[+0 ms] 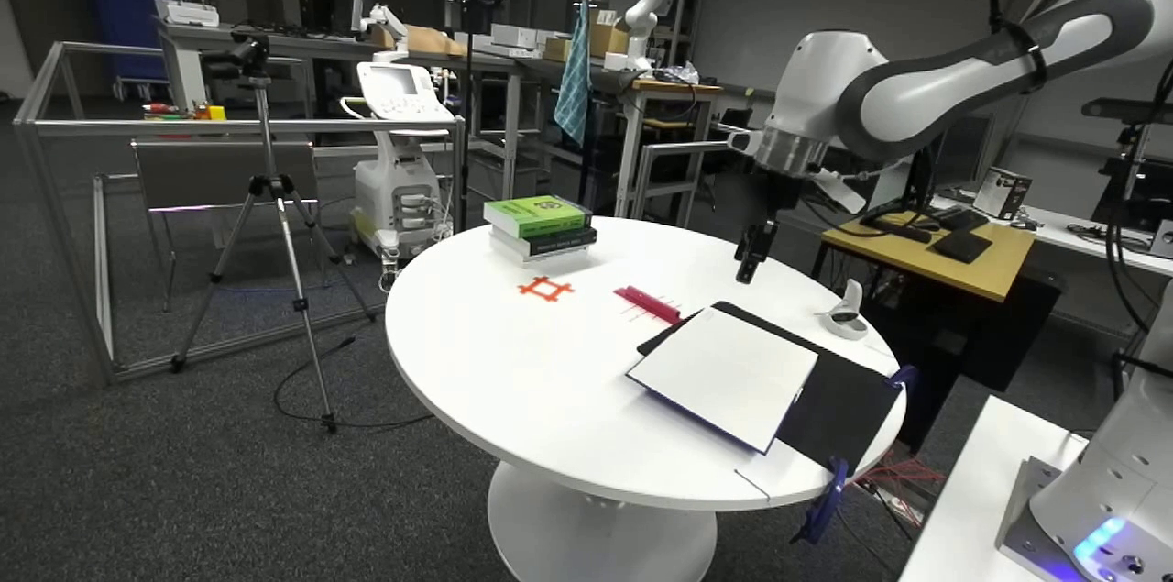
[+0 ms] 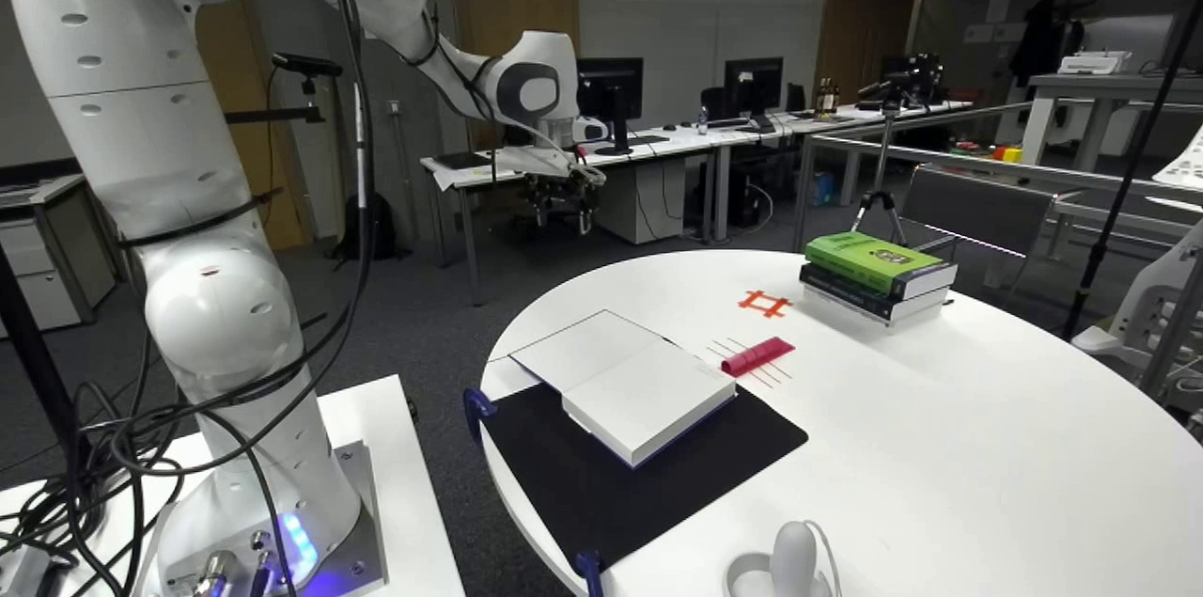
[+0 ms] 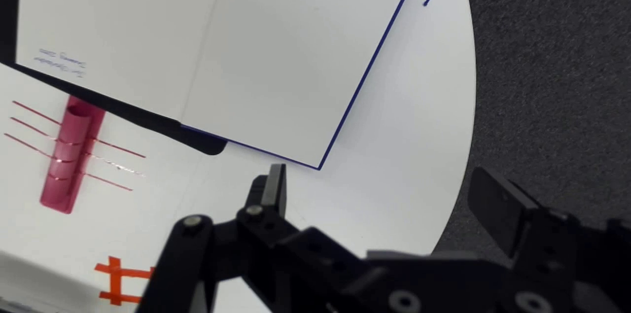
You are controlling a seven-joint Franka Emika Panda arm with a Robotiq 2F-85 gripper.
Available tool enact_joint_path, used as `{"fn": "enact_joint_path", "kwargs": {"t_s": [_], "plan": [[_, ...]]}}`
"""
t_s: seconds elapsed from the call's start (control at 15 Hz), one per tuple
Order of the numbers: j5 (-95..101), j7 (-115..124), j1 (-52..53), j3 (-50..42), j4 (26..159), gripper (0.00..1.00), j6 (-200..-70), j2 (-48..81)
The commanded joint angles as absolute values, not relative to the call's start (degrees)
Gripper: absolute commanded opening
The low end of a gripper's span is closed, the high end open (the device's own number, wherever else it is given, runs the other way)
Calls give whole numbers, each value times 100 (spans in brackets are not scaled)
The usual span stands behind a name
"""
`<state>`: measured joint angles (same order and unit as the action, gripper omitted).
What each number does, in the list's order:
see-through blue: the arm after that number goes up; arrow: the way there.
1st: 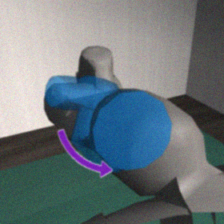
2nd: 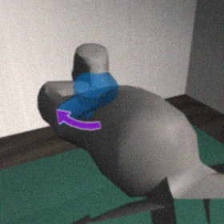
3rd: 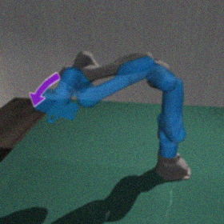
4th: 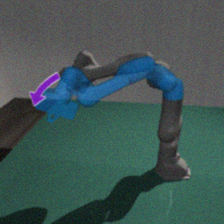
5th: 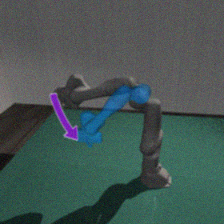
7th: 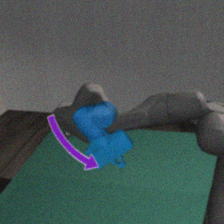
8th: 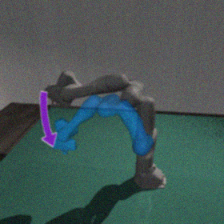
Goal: Open the book
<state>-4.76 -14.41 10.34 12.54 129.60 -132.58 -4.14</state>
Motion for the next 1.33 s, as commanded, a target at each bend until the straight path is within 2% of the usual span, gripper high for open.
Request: {"fn": "enact_joint_path", "kwargs": {"t_s": [0.0,0.67,1.27], "plan": [[-457,-1608,967,961,13315,100,-13211,-1132],[-166,-1421,701,369,13621,100,-13072,-1940],[-9,-1425,685,332,13566,100,-12790,-1896]]}}
